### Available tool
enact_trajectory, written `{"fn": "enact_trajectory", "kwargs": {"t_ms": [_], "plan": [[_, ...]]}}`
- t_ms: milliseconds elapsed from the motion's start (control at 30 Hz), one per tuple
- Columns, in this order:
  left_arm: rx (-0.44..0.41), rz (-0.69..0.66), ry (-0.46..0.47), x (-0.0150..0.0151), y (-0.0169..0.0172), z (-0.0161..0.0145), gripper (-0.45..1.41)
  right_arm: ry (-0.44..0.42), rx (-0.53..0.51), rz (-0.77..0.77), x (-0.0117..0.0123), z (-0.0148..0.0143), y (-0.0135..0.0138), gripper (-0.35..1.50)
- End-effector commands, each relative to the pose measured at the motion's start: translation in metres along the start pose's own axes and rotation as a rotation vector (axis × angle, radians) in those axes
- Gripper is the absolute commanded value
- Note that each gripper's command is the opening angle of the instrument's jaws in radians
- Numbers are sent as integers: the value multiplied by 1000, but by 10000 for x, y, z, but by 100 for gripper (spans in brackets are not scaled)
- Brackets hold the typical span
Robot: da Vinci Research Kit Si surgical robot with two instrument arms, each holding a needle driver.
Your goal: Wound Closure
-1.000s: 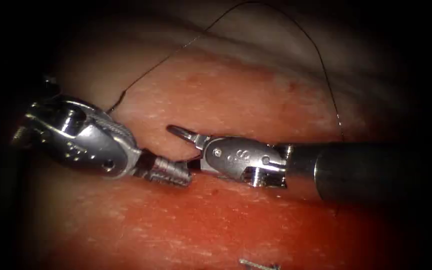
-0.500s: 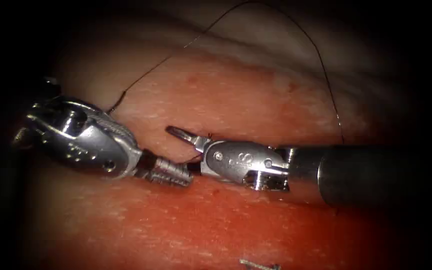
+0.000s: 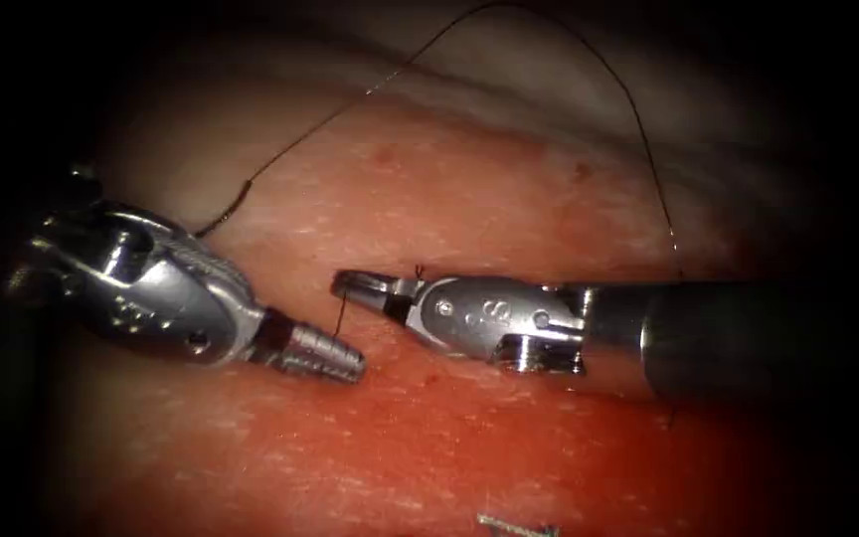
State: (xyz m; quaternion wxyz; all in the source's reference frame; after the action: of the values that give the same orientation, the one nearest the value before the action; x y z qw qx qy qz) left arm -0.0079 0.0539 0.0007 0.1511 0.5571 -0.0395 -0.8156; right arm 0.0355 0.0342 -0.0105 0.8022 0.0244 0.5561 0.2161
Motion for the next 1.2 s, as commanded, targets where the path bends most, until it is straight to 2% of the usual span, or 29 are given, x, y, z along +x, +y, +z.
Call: {"fn": "enact_trajectory", "kwargs": {"t_ms": [33,133,167,233,267,300,367,567,633,767,967,1000,1100,1133,1200], "plan": [[4,5,-14,-5,14,-10,-35,13,-31,22,14,-17,-5,108],[13,-5,-34,-14,27,-35,-35,33,-52,49,35,-43,0,115],[13,-40,-38,-19,31,-42,-35,48,-57,58,44,-52,2,115],[-3,-198,-29,-38,47,-60,-35,82,-68,76,60,-71,8,115],[-12,-259,-22,-45,53,-63,-16,89,-70,80,64,-75,9,115],[-28,-397,-15,-60,68,-68,-3,93,-76,86,68,-82,11,115],[-40,-492,-13,-75,84,-69,6,90,-82,87,69,-85,11,115],[-49,-673,-26,-127,132,-70,12,91,-82,84,66,-86,9,115],[-49,-745,-30,-135,143,-70,12,94,-82,84,66,-87,8,115],[-62,-849,-30,-143,158,-85,31,93,-83,90,66,-90,8,115],[-120,-917,-8,-129,162,-155,45,89,-84,96,65,-96,9,115],[-122,-932,-18,-123,160,-182,50,89,-83,95,64,-97,10,115],[-132,-940,-47,-117,156,-216,57,88,-86,96,64,-99,10,115],[-134,-944,-87,-116,148,-241,60,85,-85,95,63,-100,10,115],[-106,-964,-128,-116,131,-260,61,82,-84,95,63,-100,11,115]]}}
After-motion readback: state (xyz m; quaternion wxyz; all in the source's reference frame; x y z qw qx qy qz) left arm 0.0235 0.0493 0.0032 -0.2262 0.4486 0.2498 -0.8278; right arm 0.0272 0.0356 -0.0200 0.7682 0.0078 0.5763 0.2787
